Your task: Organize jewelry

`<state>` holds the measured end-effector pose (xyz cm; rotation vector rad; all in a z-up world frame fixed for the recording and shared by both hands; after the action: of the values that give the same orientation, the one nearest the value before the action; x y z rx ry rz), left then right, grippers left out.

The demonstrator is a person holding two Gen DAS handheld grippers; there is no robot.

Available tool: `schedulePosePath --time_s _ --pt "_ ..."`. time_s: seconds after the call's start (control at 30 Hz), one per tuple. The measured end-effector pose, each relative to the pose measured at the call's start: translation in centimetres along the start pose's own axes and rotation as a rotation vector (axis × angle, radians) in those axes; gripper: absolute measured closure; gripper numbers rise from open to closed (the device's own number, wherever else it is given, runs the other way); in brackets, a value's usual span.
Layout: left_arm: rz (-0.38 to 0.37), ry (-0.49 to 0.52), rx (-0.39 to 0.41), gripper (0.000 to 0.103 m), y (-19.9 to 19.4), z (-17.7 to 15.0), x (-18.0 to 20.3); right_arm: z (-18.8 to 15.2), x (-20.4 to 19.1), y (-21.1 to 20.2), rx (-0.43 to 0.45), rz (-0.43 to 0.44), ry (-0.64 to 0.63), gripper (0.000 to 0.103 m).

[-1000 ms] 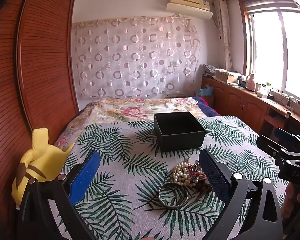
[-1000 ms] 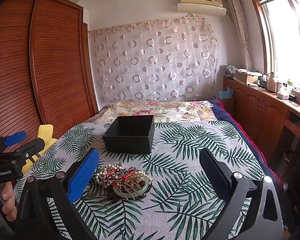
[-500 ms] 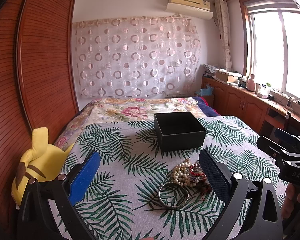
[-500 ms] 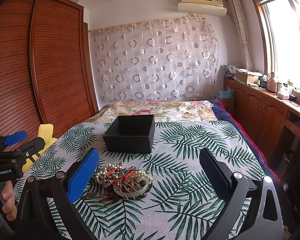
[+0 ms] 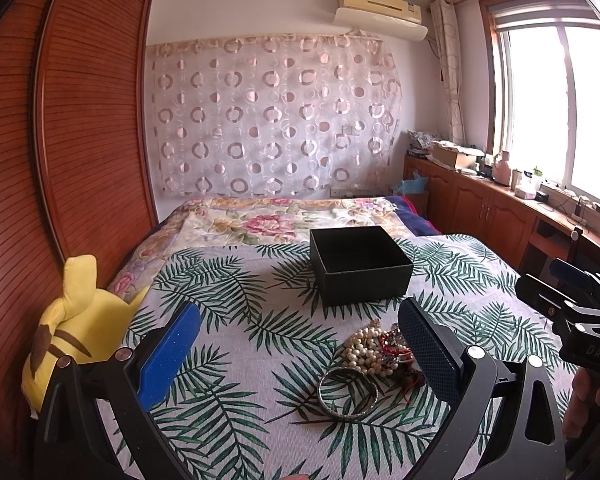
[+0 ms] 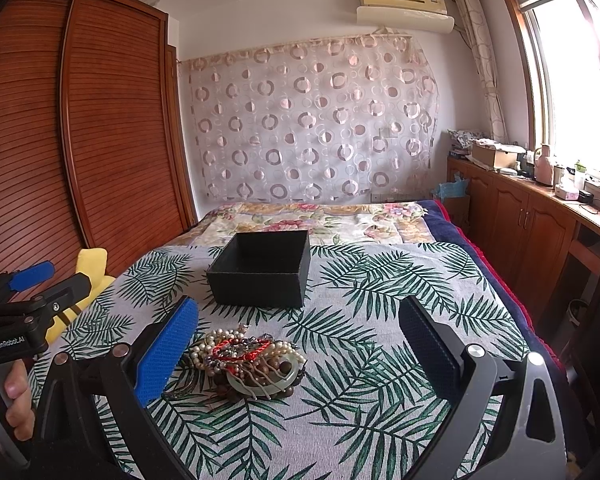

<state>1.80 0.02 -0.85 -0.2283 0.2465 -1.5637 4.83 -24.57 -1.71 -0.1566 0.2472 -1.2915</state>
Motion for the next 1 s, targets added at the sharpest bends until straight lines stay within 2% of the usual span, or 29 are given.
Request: schedulePosePath --time_s 1.0 --pt "-0.001 -0.002 0.001 0.007 0.00 0.00 -0.01 0.11 -0.03 -0.20 -0.001 0.001 0.000 0.002"
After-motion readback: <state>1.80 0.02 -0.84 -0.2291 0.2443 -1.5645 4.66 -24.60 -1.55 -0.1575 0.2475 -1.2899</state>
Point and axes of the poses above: each gripper's, at about its wrist camera, not at the fingertips, and y roughly the way its jaws point, x to its right, z to its top, the point moved 2 cm from there along y, roughly the way its jaws point, and after that the axes turned 8 degrees about x, right-handed, at the moved point
